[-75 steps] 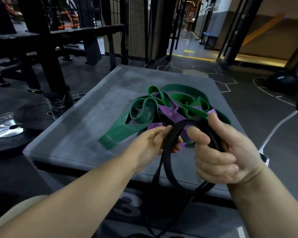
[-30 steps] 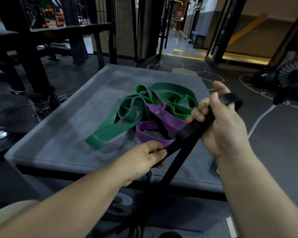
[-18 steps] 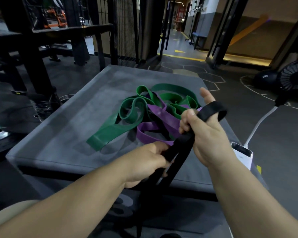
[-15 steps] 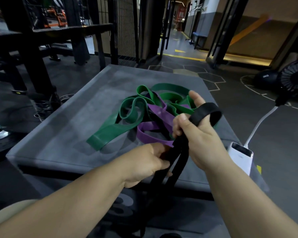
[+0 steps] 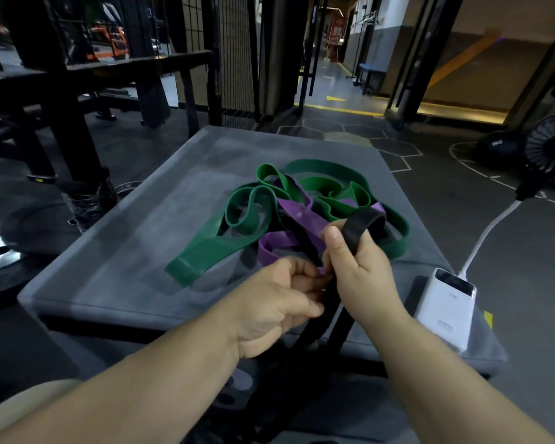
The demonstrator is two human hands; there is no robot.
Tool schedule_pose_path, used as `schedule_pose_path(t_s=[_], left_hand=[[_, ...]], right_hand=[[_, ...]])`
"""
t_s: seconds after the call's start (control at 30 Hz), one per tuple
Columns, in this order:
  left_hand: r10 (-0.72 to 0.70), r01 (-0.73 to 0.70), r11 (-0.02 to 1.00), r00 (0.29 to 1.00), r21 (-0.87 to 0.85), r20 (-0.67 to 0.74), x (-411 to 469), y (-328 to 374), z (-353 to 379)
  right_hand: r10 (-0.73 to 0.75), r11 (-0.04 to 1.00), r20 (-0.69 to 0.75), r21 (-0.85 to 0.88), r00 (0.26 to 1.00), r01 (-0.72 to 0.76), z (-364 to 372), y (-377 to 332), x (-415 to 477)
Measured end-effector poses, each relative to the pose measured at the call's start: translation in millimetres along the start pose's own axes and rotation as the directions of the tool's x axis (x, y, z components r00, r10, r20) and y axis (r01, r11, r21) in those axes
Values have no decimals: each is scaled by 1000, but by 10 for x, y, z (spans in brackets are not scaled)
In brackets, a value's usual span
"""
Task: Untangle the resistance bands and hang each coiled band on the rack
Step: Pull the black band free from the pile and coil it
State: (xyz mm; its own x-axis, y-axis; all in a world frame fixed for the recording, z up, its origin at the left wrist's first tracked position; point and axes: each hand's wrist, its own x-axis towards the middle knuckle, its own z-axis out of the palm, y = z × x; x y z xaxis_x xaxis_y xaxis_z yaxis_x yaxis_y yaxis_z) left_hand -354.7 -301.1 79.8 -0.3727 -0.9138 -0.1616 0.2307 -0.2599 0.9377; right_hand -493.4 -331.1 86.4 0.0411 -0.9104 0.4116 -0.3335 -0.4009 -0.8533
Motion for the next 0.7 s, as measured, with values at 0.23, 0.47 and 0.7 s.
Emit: schedule_pose_path(t_s=[0.23, 0.47, 0.7], left_hand=[[-51, 70, 963, 996, 260, -79, 37, -98, 56], [-65, 3, 785, 995, 619, 78, -6, 33, -83], [232, -231, 973, 972, -22, 44, -80, 364, -84]], right_hand=[[-11, 1000, -153, 19, 988, 14, -23, -66, -15], [82, 993, -289, 107, 954, -53, -338, -45, 161], [325, 939, 128, 71, 937, -335, -283, 22, 84]])
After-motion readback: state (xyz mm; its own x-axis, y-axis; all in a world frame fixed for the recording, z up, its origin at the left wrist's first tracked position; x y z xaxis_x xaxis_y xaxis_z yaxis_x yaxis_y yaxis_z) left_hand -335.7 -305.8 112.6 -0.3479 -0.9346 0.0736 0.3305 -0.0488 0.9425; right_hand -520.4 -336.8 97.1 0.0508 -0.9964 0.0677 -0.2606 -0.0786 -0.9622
